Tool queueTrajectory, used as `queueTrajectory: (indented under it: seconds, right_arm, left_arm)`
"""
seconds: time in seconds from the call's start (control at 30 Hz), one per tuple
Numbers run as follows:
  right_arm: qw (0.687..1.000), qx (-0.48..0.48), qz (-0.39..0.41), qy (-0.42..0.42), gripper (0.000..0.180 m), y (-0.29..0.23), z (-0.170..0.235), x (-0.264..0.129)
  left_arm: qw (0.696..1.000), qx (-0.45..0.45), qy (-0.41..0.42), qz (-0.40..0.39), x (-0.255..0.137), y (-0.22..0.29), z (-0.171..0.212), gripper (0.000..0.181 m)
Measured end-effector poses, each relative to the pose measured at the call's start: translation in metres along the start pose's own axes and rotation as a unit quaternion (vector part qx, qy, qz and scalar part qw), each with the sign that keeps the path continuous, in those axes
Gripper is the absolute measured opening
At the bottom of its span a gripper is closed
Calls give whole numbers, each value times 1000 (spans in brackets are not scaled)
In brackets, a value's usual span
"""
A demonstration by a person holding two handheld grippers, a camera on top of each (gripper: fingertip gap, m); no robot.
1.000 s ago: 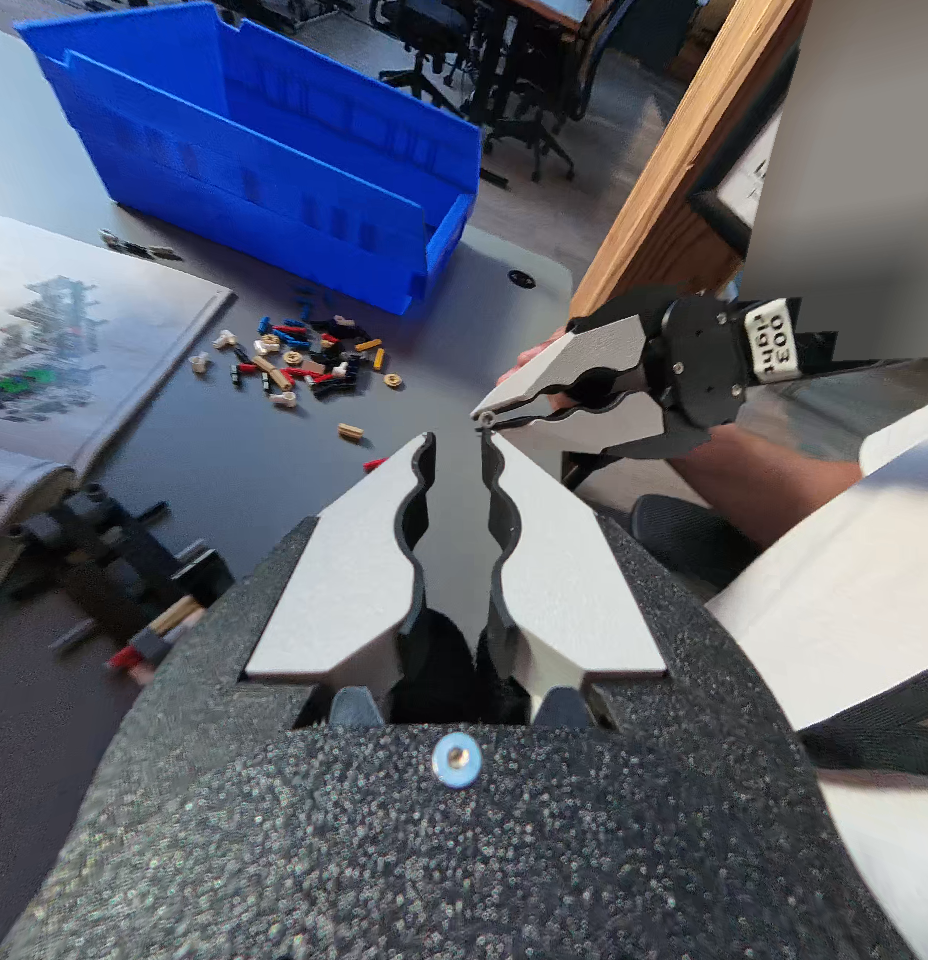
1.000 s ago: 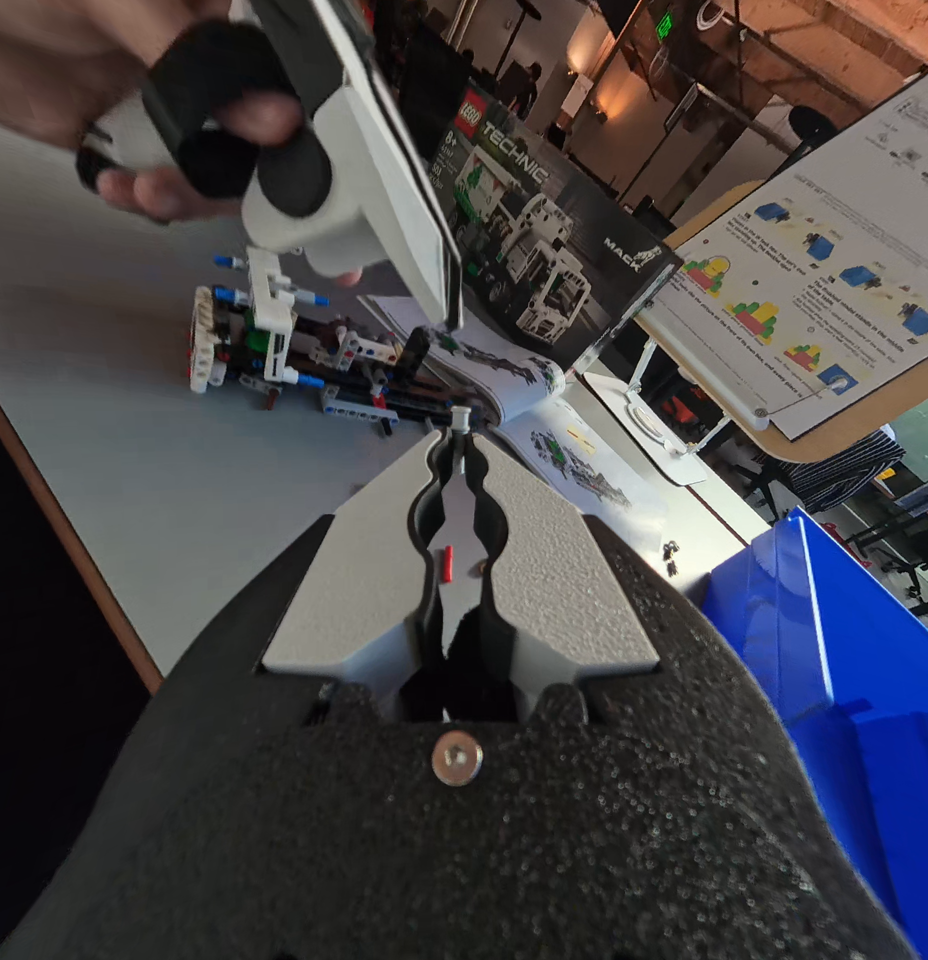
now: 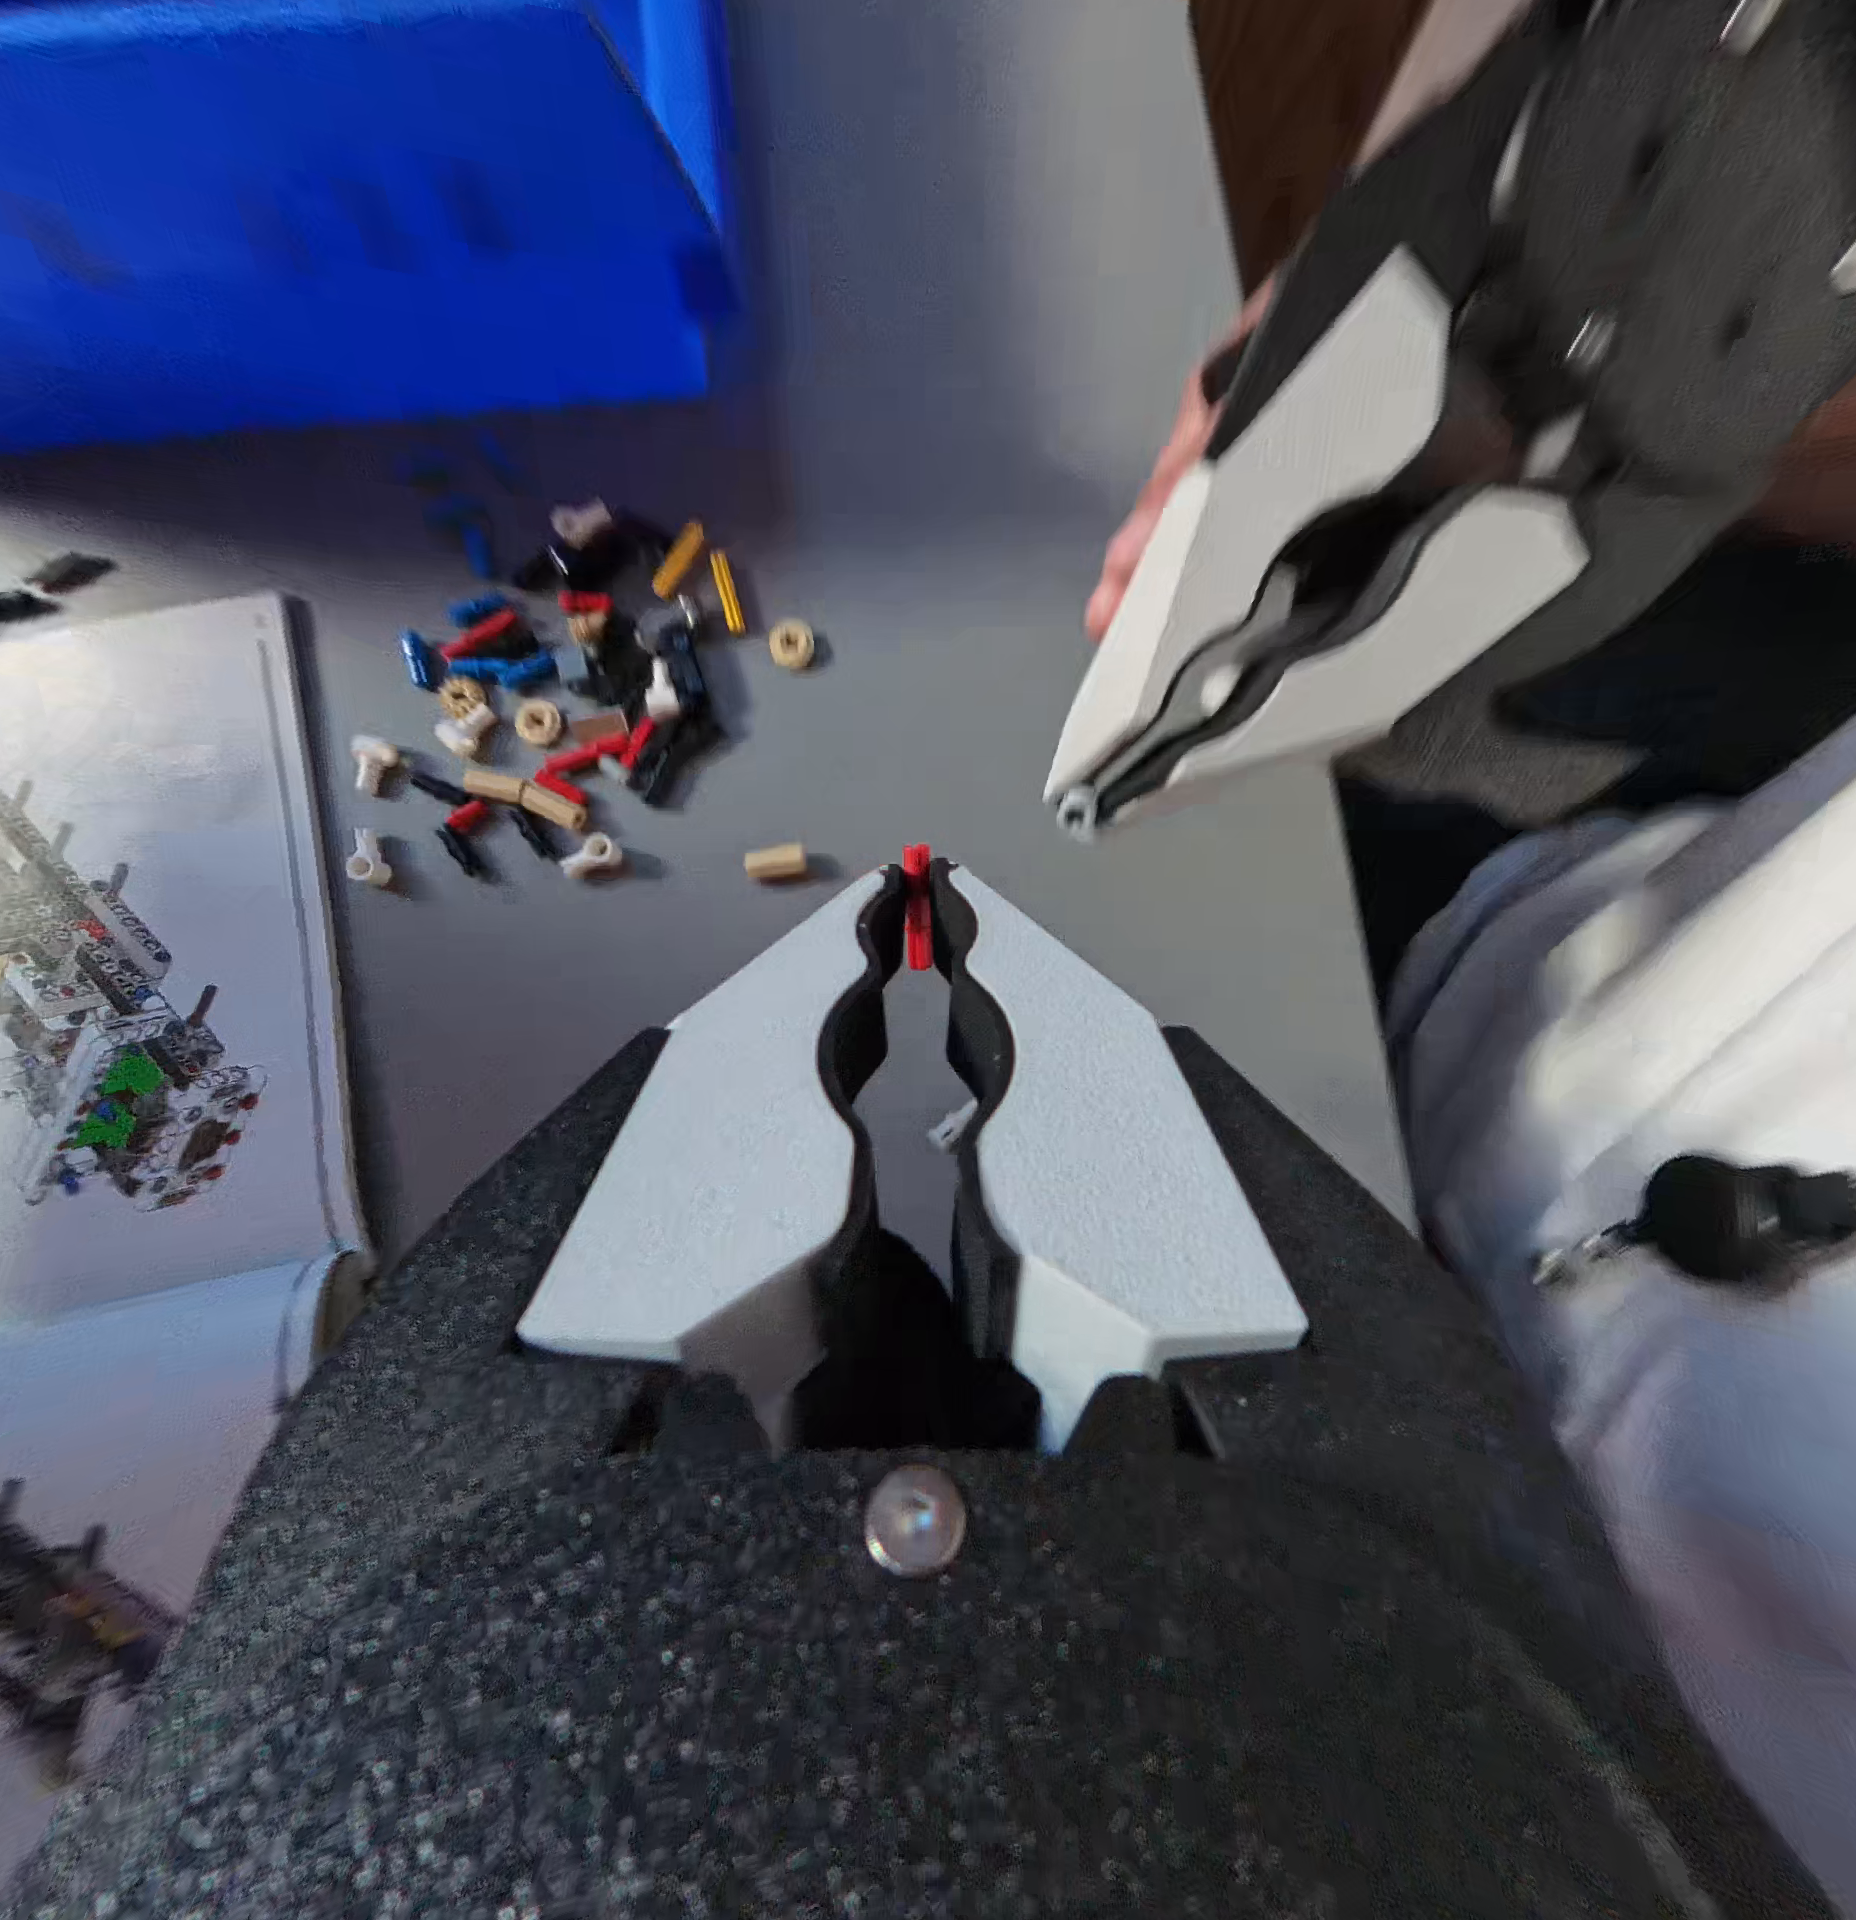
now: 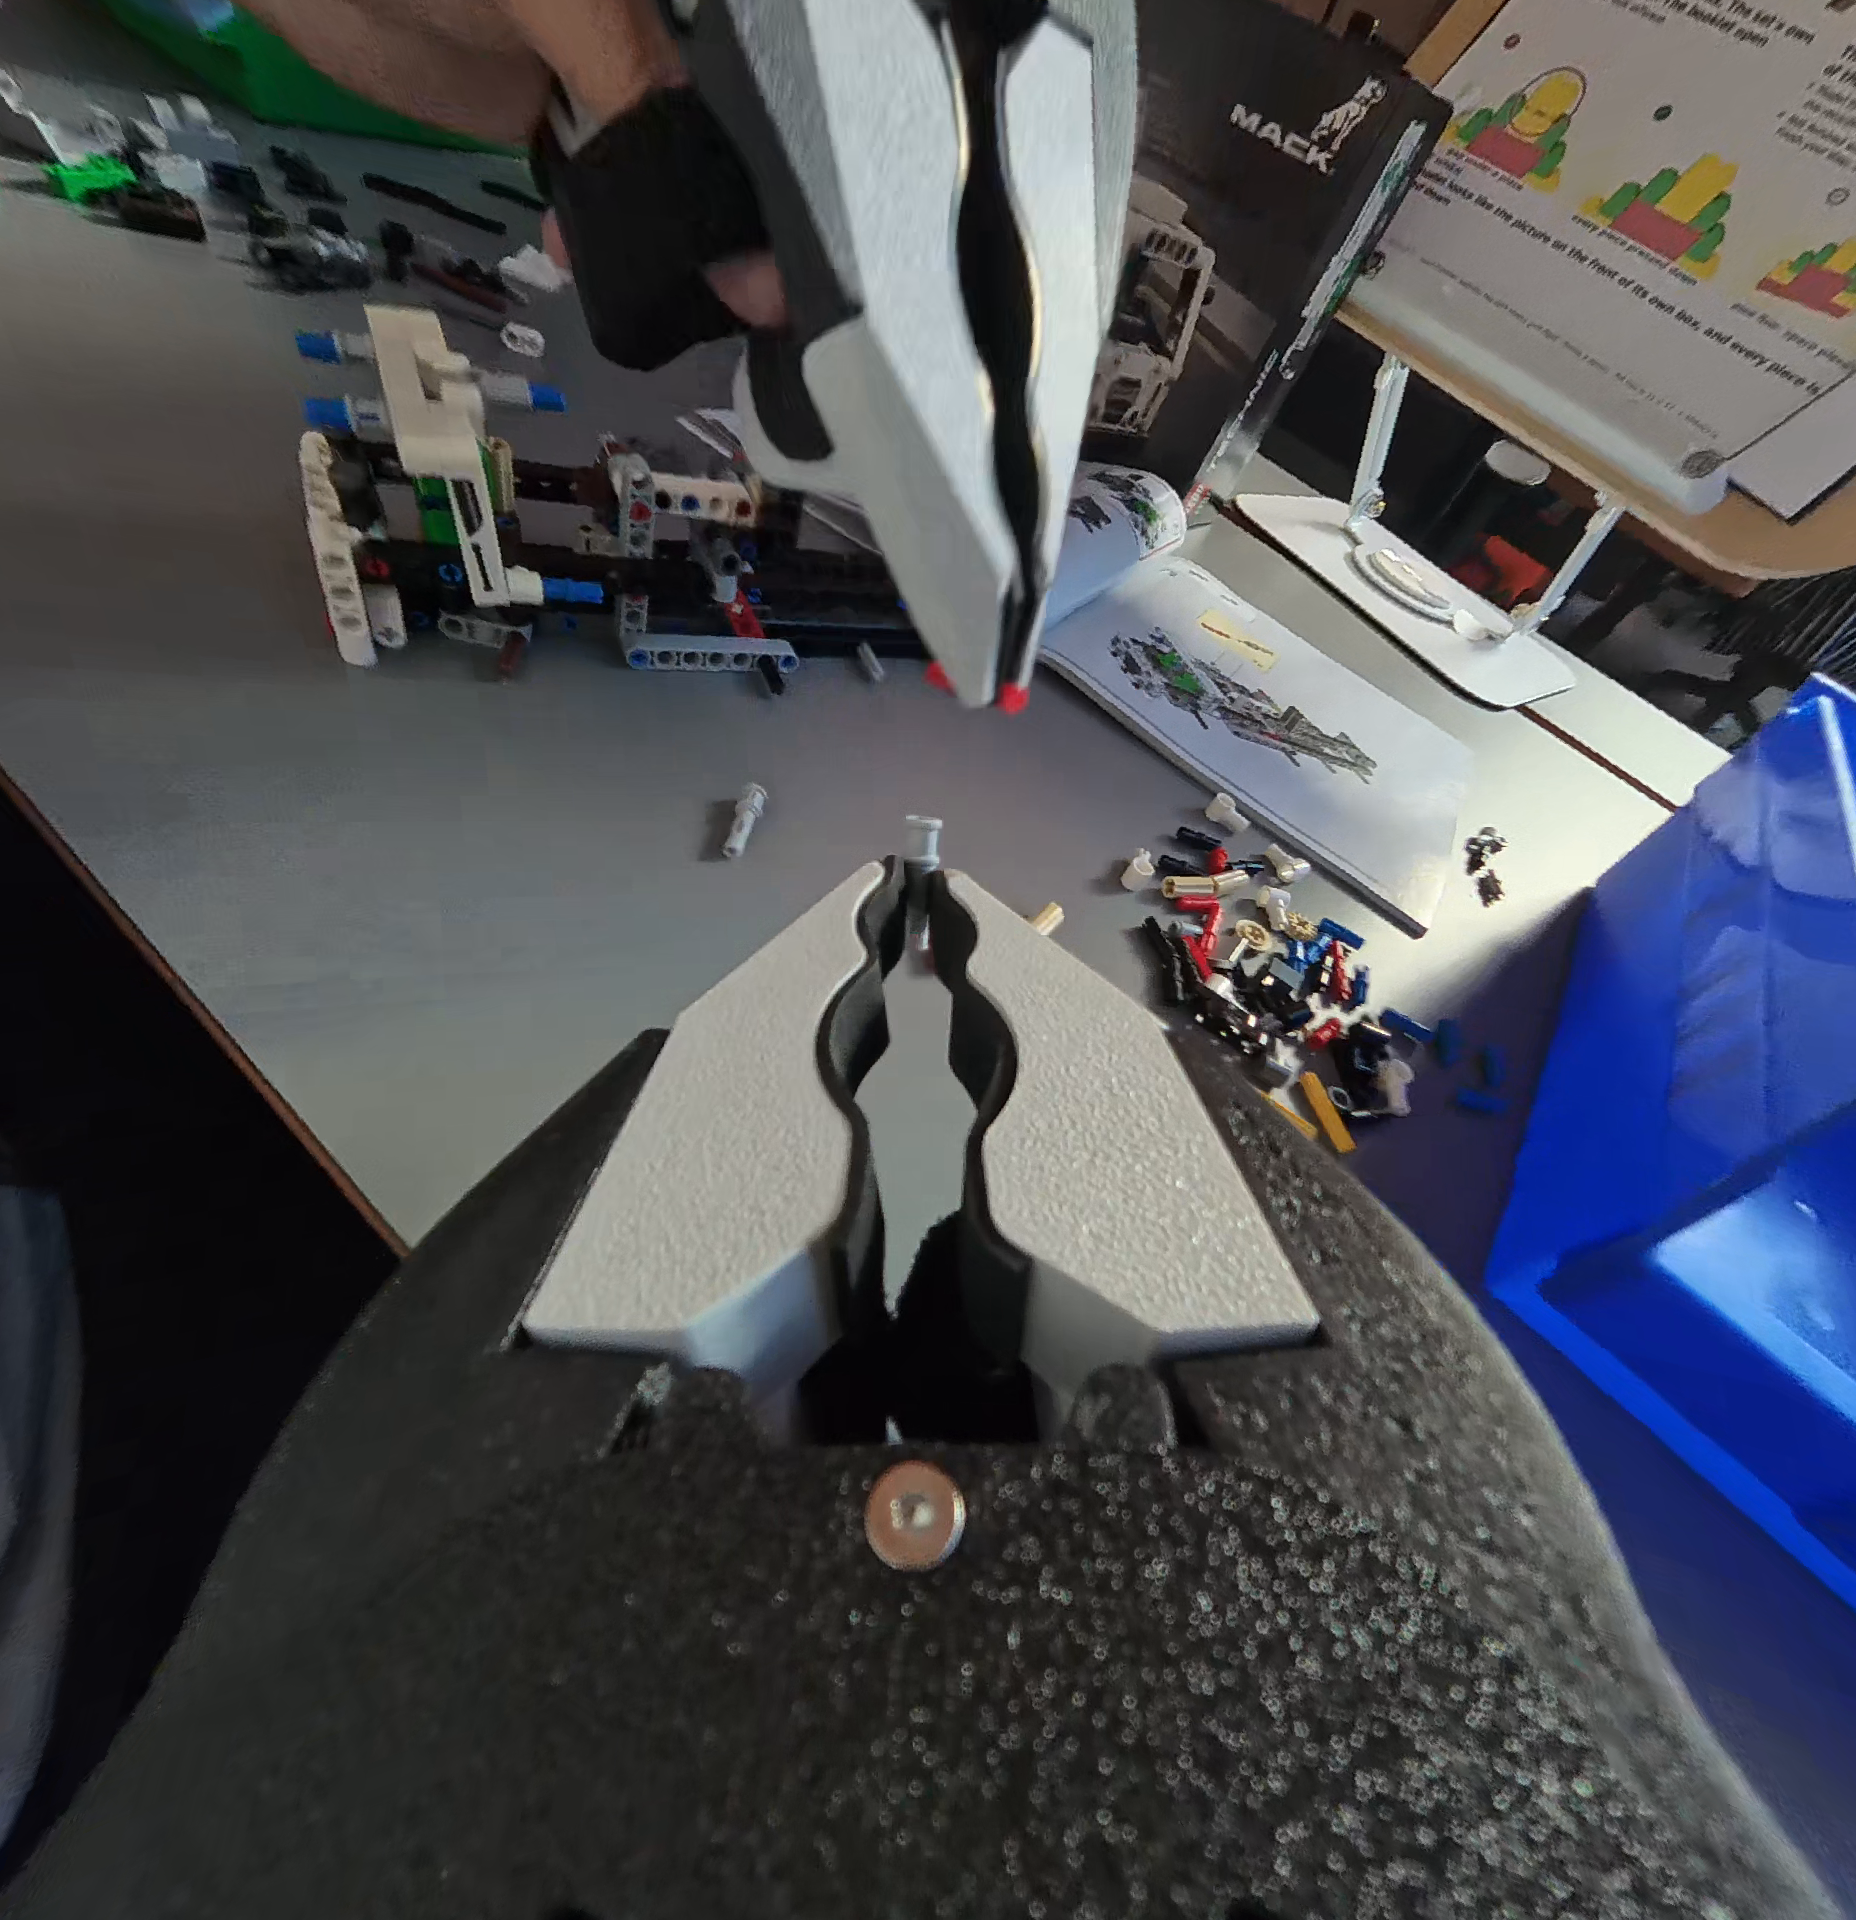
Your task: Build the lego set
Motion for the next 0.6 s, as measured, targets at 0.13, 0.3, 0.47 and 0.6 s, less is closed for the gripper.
queueTrajectory:
  seconds: [0.13,0.3,0.47,0.6]
  right_arm:
    - [993,84,-69,48,3,-11,-32,8]
    - [957,189,-156,154,3,-12,-85,5]
    - [921,238,-231,204,3,-23,-118,4]
    - [892,283,-279,213,3,-30,-129,4]
  left_arm:
    - [959,-121,245,73,-57,3,-15,1]
    - [883,-186,417,107,-99,8,-2,1]
    - [841,-200,494,95,-119,17,15,1]
    - [836,-197,505,84,-120,24,25,1]
Point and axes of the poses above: each gripper's, where its closed fingertips meet, x out along the fingers, z out of its underside, y = z × x across the jaws, the point moved 3 cm from there along -x, back along the fingers, and after that the axes turned 12 degrees about -y, right-handed, at the moved point
